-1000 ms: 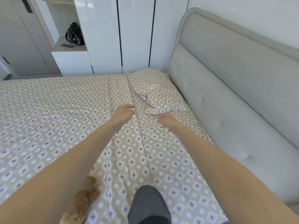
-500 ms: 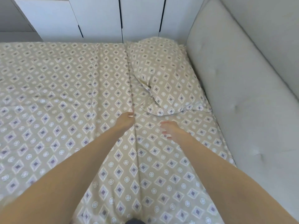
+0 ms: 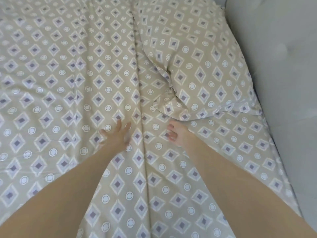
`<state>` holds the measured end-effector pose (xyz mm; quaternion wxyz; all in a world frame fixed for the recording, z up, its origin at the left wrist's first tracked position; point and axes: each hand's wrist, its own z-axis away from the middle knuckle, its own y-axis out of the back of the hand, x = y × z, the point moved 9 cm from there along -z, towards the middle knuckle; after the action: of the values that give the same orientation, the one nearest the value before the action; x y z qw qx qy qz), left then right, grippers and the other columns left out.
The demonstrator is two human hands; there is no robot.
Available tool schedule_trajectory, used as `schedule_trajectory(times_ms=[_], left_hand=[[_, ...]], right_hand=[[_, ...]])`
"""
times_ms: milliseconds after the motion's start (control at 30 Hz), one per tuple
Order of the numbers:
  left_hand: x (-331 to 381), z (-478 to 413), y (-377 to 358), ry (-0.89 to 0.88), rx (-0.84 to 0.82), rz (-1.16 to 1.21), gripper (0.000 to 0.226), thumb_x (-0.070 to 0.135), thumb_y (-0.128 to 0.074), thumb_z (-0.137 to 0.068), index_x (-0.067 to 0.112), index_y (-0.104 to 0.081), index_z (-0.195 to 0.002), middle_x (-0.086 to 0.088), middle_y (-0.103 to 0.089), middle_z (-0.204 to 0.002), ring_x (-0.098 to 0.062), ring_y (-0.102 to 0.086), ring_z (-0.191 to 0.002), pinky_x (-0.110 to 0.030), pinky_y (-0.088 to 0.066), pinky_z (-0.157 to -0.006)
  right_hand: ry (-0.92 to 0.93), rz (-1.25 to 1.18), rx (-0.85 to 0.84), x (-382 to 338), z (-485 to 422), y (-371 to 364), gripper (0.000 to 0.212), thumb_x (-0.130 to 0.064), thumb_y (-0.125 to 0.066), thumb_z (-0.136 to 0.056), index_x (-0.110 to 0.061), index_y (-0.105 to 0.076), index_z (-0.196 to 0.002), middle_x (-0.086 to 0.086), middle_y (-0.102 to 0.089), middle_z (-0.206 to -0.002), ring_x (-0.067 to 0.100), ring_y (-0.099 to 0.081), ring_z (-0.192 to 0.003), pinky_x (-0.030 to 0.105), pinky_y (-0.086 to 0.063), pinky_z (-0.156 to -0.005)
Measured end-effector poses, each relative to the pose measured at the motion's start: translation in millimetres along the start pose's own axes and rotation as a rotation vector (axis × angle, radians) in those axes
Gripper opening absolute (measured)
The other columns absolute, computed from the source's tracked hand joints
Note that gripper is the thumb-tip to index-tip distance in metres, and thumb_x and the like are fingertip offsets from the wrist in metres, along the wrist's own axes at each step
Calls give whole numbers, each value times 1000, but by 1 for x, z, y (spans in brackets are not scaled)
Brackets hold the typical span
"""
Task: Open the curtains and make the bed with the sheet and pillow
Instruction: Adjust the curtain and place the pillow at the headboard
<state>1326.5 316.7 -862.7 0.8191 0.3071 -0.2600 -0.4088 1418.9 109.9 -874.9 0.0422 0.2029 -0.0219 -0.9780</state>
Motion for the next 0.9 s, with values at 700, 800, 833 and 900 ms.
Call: schedule_trajectory(times_ms=[700, 800, 833, 900], left_hand=[[-26, -48, -30, 37, -44, 27, 85, 25, -59, -89, 51, -1, -146, 12, 27, -154, -41, -3, -145, -77, -14, -100], [-27, -47, -31, 31, -57, 17, 86, 24, -60, -88, 50, -2, -146, 11, 27, -155, -41, -4, -145, -77, -13, -100], [-27, -47, -31, 31, -55, 26, 86, 23, -60, -88, 50, -3, -146, 11, 27, -155, -41, -4, -145, -77, -12, -101], [-25, -49, -31, 26, -54, 32, 87, 19, -60, -88, 49, -3, -146, 10, 27, -155, -40, -3, -145, -76, -9, -102]], right_hand=[[36, 537, -168, 43, 3, 5, 34, -26, -66, -90, -1, -61, -113, 11, -73, -89, 21, -72, -83, 35, -59, -82], [28, 621, -170, 15, 3, 16, 55, -60, -61, -81, -14, -58, -110, 8, -73, -98, 18, -73, -86, 32, -59, -78], [49, 518, -97, 0, -1, 30, 58, -64, -59, -80, -15, -58, -109, 7, -72, -99, 19, -73, -84, 32, -59, -76], [83, 194, 125, -31, -15, 68, 53, -61, -58, -84, -11, -59, -102, 8, -70, -92, 22, -71, -82, 35, -59, -78]])
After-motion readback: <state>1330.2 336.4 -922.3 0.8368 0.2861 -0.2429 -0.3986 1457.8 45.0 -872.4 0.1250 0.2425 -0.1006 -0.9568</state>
